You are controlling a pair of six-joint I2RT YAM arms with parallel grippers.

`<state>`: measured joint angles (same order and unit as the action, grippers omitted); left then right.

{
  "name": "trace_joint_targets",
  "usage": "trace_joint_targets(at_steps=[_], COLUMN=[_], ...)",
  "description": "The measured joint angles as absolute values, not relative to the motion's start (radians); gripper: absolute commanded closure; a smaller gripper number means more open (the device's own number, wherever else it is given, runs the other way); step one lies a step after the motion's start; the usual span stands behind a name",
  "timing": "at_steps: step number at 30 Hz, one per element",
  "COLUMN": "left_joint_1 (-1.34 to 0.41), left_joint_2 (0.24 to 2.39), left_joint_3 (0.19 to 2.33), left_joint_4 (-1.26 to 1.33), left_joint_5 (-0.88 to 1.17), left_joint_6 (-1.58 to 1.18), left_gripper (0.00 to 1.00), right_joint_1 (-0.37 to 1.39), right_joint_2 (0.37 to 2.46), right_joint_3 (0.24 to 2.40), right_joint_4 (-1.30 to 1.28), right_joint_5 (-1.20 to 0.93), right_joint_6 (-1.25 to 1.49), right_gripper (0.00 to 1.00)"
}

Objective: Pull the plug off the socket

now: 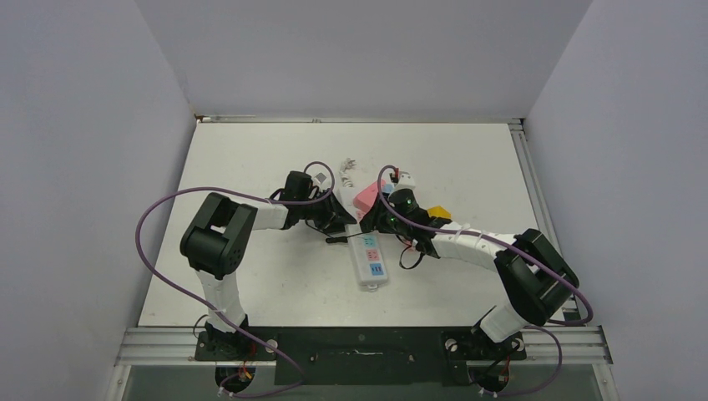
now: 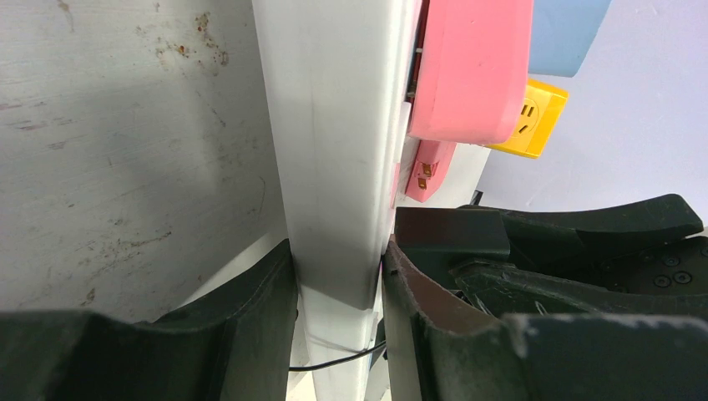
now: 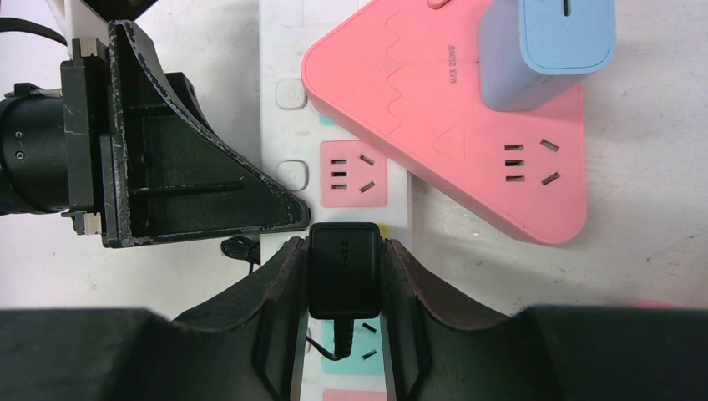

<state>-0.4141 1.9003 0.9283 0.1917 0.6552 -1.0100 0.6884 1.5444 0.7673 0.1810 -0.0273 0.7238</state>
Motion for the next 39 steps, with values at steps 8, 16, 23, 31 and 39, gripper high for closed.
trace_joint_targets(at_steps=[8, 16, 23, 31, 39], left_joint_1=[-0.413, -0.413, -0.416, -0.418, -0.417], left_joint_2=[1.902, 1.903, 1.906, 1.909, 1.91], left_joint_3=[0.928, 0.928, 0.928, 0.927, 0.927], left_joint_4=[0.192, 0.192, 0.192, 0.197, 0.2], left_joint_5=[0.656, 0.664, 0.672, 0.677, 0.675], left_joint_6=[-1.01, -1.011, -1.015, -1.016, -1.016], left_gripper=[1.0, 1.0, 1.0, 1.0, 1.0], right_joint_1=[0.737, 0.821, 0.855, 0.855, 0.795], right_joint_2=[1.542, 1.543, 1.543, 1.543, 1.542], right_joint_3=[0.776, 0.819, 0.841, 0.842, 0.833], right_joint_4=[0.166, 0.089, 0.044, 0.042, 0.062], right_joint_5=[0.07, 0.224, 0.292, 0.29, 0.199], right_joint_6=[0.709, 0.662, 0.637, 0.637, 0.659], right_gripper=[0.95, 0.95, 0.95, 0.95, 0.95])
